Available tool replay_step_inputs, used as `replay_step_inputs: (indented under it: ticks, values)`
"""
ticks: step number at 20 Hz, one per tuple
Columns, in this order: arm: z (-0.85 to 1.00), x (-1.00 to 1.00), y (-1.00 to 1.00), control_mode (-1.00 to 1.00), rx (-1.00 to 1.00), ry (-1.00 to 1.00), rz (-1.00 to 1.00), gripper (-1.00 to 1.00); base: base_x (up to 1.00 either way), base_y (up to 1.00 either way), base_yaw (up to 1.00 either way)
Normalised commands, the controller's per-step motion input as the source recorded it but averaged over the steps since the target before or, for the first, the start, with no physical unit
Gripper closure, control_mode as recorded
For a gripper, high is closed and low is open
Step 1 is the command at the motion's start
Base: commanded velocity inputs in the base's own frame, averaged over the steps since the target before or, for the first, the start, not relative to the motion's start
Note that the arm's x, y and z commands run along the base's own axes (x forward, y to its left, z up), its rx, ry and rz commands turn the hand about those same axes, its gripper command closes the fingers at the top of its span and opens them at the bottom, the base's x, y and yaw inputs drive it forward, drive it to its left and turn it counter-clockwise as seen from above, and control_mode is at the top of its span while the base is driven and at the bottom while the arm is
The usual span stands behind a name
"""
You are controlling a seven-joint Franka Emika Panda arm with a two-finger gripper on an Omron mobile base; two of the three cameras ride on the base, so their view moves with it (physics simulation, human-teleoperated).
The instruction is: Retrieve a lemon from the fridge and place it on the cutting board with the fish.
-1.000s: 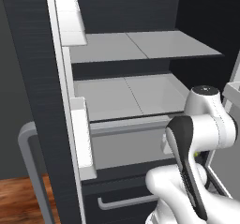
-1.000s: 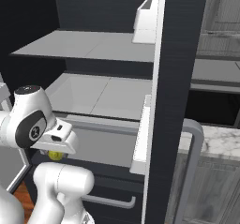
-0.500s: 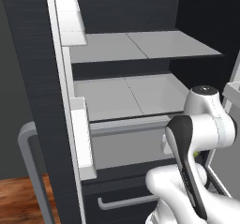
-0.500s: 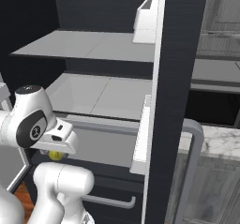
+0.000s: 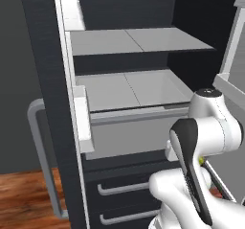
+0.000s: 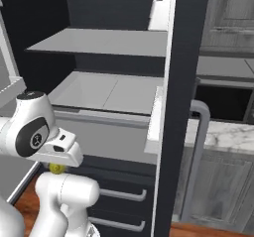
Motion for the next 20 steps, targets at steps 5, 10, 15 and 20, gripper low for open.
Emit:
replay_step_inputs:
  ticks: [5,10,15,20]
  values:
    - [0.00,0.00,0.00,1.00,0.00,0.00,0.00,1.00,-0.73,0.00,-0.06]
    - [0.00,0.00,0.00,1.00,0.00,0.00,0.00,1.00,-0.85,-0.05,-0.20]
    - [0.00,0.00,0.00,1.00,0.00,0.00,0.00,1.00,-0.65,0.00,-0.20]
    - [0.00,0.00,0.00,1.00,0.00,0.00,0.00,1.00,-0.31,-0.17,-0.31]
